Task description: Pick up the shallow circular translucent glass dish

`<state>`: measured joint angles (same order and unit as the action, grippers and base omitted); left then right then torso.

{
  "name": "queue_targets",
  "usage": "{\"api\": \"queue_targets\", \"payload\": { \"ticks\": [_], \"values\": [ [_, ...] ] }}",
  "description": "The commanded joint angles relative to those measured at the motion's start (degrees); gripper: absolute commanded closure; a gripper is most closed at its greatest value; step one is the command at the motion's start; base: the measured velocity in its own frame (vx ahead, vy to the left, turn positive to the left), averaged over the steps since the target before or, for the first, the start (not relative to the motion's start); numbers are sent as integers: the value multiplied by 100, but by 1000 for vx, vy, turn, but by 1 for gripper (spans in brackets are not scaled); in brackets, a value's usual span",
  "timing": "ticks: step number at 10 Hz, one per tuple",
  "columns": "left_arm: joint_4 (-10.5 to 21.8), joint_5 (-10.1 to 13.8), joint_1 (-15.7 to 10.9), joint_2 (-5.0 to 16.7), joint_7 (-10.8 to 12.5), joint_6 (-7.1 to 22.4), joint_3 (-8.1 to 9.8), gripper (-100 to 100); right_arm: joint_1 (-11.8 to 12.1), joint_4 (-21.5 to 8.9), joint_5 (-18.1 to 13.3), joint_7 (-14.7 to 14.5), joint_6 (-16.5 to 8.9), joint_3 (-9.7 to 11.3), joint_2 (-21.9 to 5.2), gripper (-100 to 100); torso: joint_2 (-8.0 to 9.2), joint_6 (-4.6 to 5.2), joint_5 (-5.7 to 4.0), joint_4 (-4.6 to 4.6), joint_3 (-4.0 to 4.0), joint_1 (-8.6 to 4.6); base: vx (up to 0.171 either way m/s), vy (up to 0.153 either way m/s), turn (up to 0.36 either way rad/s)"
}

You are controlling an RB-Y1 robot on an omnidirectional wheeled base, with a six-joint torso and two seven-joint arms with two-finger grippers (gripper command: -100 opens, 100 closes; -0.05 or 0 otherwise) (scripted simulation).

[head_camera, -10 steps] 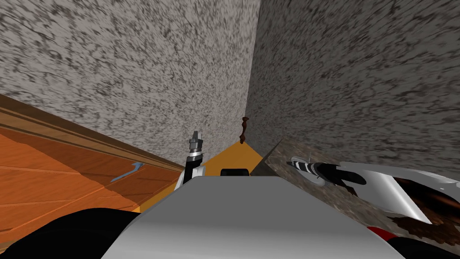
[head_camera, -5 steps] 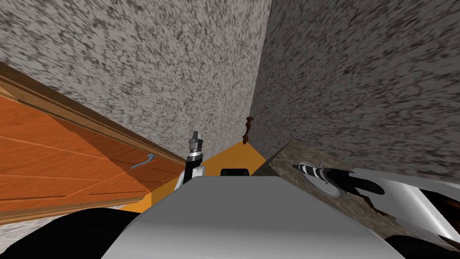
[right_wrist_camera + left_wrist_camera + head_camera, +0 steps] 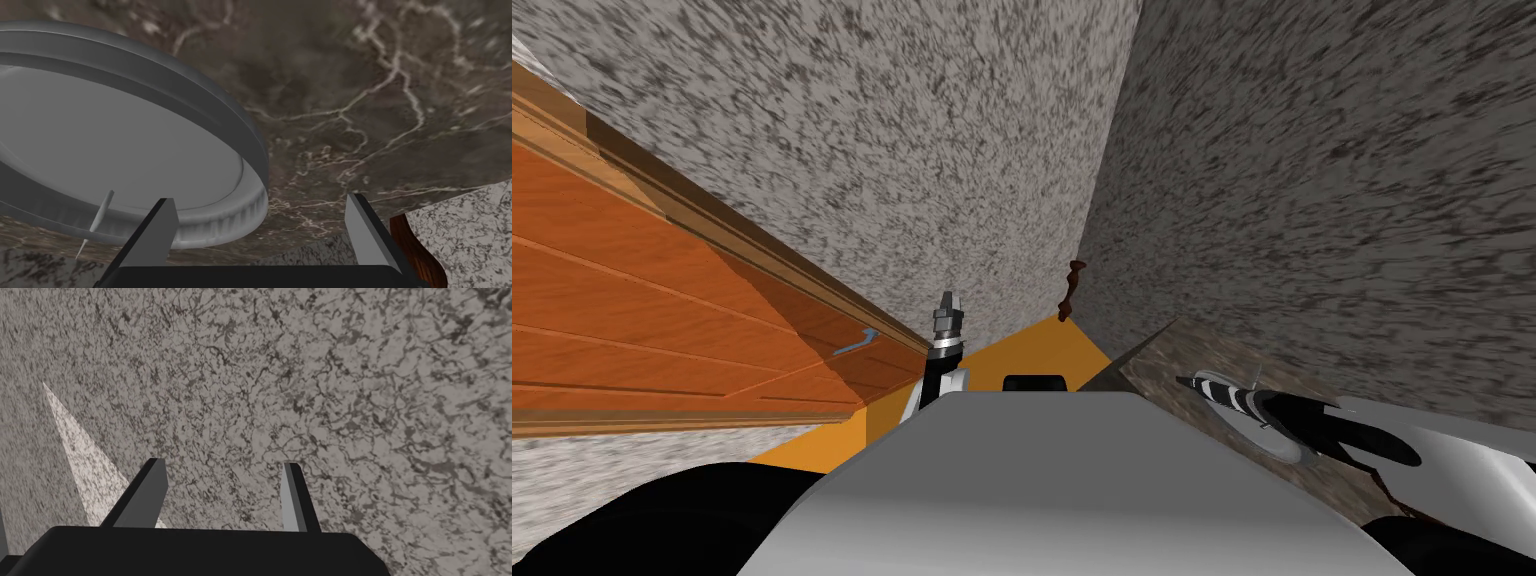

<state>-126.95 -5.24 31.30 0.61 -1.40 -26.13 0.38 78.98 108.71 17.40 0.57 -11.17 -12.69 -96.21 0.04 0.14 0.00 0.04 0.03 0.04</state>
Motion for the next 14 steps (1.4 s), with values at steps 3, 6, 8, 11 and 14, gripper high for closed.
{"api": "queue_targets", "payload": {
  "ticks": [3, 6, 8, 11, 14],
  "values": [
    [0, 0, -1, 0, 0, 0, -1, 0, -122, -210, -130, 56, 133, 277, 281, -100, 3, -3, 0, 0, 1, 6, -16, 20, 216],
    [0, 0, 0, 0, 0, 0, 0, 0, -127, -231, -134, 67, 148, 292, 299, 100, -3, -6, -4, -2, -2, -1, 0, 0, 0],
    [0, 0, 0, 0, 0, 0, 0, 0, -124, -232, -130, 75, 144, 295, 302, 100, -5, -11, -5, -2, -3, -4, 0, 0, 0],
    [0, 0, 2, 0, 0, 0, 1, 0, 69, -5, 16, -9, 19, -68, -2, 100, -5, 2, -1, -3, -4, -5, 12, -13, -207],
    [0, 0, 1, 1, 0, 0, 1, 0, 257, 315, 172, -110, -207, -467, -325, 100, -16, -14, -4, -2, -9, -8, 24, -32, -191]
  ]
}}
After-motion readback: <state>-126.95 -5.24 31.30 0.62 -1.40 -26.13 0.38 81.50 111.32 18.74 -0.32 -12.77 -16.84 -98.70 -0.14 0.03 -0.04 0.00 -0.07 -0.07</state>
